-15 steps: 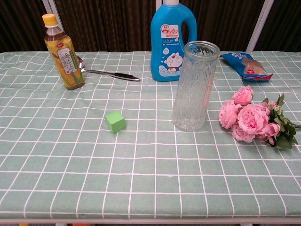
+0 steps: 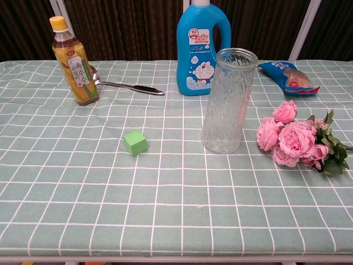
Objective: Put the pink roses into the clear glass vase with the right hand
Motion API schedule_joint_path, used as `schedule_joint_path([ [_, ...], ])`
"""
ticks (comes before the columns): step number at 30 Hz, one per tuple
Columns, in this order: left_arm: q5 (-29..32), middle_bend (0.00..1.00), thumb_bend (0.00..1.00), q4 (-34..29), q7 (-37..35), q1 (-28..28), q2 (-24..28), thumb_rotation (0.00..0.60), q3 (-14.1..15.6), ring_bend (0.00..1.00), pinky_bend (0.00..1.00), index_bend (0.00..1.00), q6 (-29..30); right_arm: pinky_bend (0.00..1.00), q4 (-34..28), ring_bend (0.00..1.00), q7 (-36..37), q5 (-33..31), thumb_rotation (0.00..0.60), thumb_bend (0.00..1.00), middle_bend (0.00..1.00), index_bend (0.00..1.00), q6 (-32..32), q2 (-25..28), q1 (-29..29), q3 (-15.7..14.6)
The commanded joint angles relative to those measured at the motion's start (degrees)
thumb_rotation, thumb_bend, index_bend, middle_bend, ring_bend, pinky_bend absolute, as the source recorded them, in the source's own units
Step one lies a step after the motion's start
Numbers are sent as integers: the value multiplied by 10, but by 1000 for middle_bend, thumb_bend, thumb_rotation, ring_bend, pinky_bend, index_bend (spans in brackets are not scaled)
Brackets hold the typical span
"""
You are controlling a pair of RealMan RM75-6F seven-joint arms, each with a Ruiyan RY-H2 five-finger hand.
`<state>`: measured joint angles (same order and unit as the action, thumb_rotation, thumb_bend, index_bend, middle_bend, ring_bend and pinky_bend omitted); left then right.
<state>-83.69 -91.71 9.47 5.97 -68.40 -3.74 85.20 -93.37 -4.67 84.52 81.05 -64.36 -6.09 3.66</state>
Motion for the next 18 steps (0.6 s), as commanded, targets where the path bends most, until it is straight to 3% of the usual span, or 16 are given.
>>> schedule_joint_path([
  [1, -3, 0, 0, 2, -3, 0, -1, 600, 1, 0, 79, 75, 1, 0, -5, 0, -1, 0, 600, 26, 0, 0, -17, 0, -8, -4],
  [10, 4, 0, 0, 6, -1, 0, -2, 600, 2, 0, 78, 75, -4, 0, -9, 0, -1, -16, 600, 24, 0, 0, -110, 2, -56, -6],
  [18, 5, 0, 0, 8, 1, 4, -2, 600, 4, 0, 75, 75, -14, 0, 4, 0, 28, -47, 600, 0, 0, 0, -235, -37, -137, 11],
])
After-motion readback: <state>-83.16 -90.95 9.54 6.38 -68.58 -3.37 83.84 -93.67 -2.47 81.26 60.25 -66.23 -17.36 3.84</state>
